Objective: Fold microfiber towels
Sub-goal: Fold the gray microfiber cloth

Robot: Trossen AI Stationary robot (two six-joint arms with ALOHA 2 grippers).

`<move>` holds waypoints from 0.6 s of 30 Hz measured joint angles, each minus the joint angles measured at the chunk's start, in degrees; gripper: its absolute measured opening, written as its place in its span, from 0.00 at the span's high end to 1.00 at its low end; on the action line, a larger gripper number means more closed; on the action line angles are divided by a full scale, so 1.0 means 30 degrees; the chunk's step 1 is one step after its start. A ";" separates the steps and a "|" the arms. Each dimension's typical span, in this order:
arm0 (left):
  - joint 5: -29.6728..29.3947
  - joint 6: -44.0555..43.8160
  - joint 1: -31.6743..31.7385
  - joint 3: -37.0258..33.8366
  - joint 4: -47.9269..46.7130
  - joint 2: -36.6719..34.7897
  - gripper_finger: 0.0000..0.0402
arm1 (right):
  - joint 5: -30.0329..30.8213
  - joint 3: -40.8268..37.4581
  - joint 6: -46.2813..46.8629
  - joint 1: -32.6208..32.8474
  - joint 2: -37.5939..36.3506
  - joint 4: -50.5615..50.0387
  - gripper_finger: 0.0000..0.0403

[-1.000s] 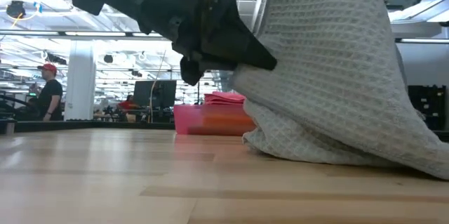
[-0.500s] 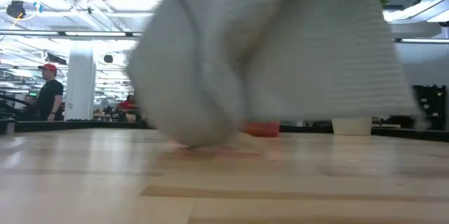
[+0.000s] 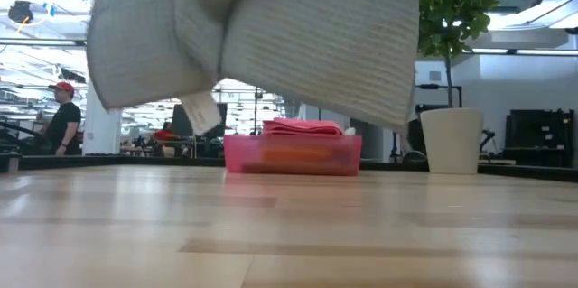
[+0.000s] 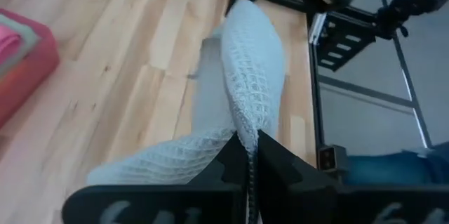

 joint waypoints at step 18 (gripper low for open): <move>0.4872 -0.4724 -0.0026 0.1058 -0.1243 0.0029 1.00 | -0.2952 0.1728 -0.0341 0.0461 -0.0007 -0.1489 0.97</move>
